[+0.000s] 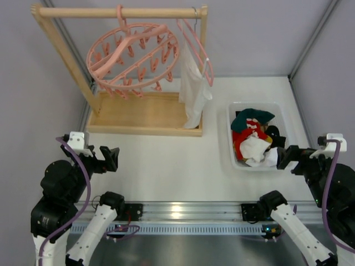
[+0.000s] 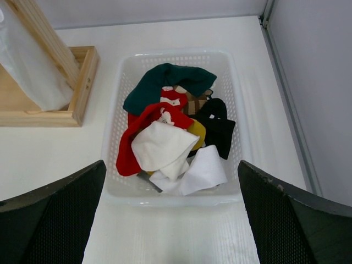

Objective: Remove the socks clipped to the hanger

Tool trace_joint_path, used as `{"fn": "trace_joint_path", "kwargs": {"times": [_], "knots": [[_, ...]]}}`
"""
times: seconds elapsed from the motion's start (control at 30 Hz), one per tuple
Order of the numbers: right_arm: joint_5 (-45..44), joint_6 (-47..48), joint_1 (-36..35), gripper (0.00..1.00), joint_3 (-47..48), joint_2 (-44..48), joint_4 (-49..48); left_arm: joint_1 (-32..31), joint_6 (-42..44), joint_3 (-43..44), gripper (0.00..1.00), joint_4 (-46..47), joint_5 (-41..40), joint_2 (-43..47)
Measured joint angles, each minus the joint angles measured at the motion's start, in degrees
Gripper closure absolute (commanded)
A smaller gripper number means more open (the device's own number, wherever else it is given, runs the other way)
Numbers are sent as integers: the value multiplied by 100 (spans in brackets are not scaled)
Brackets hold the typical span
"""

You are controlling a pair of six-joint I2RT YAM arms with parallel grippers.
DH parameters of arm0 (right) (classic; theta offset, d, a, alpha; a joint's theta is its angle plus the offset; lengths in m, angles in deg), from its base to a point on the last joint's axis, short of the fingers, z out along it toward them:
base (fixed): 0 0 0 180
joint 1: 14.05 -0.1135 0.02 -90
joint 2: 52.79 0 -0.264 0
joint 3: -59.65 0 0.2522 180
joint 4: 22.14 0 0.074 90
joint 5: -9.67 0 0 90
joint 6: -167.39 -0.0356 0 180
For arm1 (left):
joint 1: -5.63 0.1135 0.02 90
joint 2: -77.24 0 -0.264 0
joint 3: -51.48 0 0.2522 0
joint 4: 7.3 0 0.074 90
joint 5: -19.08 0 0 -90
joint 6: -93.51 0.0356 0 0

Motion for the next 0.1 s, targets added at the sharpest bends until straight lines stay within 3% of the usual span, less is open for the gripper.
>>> {"fn": "trace_joint_path", "kwargs": {"times": [0.1], "knots": [[7,2,-2,0,0,-20,2,0,0,-17,2,-4,0,0]]}}
